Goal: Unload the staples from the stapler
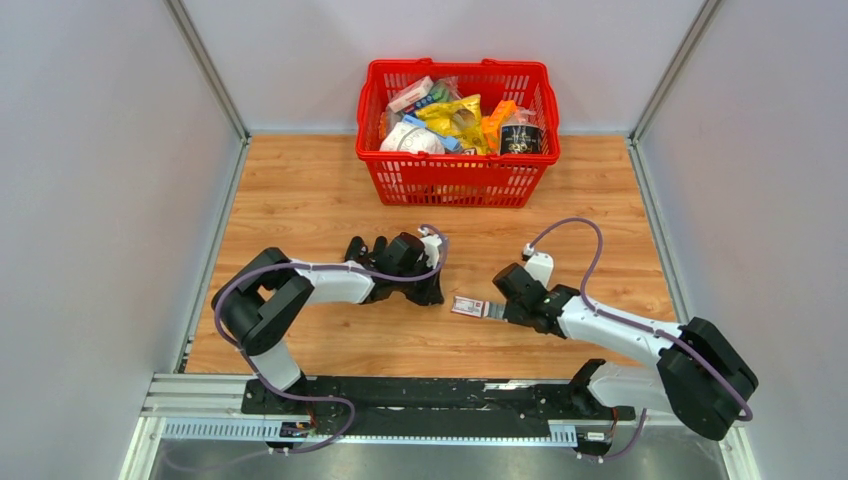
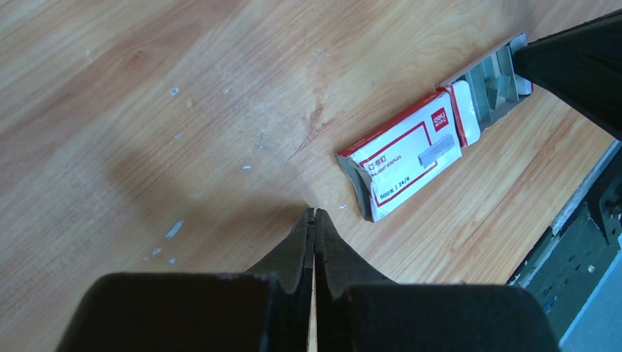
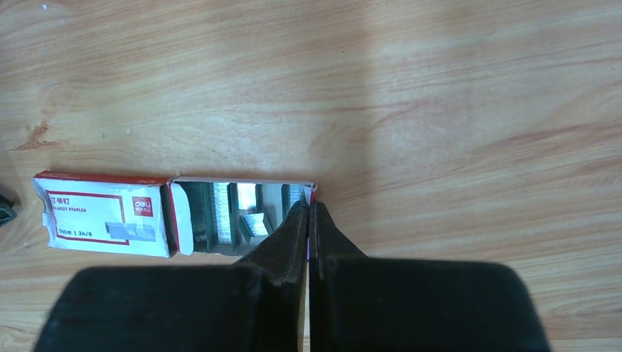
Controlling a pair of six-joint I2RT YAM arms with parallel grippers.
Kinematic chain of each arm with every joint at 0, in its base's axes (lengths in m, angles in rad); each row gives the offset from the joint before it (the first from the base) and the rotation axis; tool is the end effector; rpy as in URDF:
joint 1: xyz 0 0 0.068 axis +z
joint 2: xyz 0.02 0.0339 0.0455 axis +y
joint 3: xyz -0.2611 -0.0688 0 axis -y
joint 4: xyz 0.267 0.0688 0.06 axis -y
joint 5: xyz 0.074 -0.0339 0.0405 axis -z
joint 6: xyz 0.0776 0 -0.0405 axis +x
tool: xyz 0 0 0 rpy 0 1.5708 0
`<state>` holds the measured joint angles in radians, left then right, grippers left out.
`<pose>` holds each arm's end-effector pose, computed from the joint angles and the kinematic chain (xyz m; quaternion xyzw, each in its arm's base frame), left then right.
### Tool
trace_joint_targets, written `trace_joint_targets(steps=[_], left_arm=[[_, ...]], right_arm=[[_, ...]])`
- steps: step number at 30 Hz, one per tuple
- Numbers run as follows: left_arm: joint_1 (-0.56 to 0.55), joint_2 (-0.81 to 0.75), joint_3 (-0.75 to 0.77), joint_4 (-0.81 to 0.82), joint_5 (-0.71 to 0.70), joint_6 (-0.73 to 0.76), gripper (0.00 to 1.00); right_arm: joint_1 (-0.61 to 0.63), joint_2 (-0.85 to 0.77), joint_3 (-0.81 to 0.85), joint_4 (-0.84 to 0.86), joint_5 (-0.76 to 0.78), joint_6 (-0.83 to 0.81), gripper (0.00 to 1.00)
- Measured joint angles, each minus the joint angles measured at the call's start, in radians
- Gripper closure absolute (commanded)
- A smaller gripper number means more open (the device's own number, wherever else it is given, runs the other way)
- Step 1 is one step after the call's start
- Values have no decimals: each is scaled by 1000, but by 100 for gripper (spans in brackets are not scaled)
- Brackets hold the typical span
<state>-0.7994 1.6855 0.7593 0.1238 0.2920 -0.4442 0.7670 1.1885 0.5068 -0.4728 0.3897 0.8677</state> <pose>0.2359 -0.2746 0.0889 0.2157 0.8932 -0.3256 0.2229 0.1837 0.1361 0.1008 0.0883 0.9567 0.0183 0.2769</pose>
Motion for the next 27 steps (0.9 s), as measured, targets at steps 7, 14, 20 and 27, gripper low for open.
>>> trace_joint_targets(steps=[7,14,20,27], left_arm=[[-12,18,9,24,6,-2,100],[-23,27,10,45,13,-5,100],[-45,35,15,52,13,-11,100],[-62,38,14,60,5,-17,100]], right_arm=[[18,0,0,1,-3,4,100],[25,2,0,3,-5,11,100],[25,3,0,2,-2,19,100],[29,30,18,3,3,19,100]])
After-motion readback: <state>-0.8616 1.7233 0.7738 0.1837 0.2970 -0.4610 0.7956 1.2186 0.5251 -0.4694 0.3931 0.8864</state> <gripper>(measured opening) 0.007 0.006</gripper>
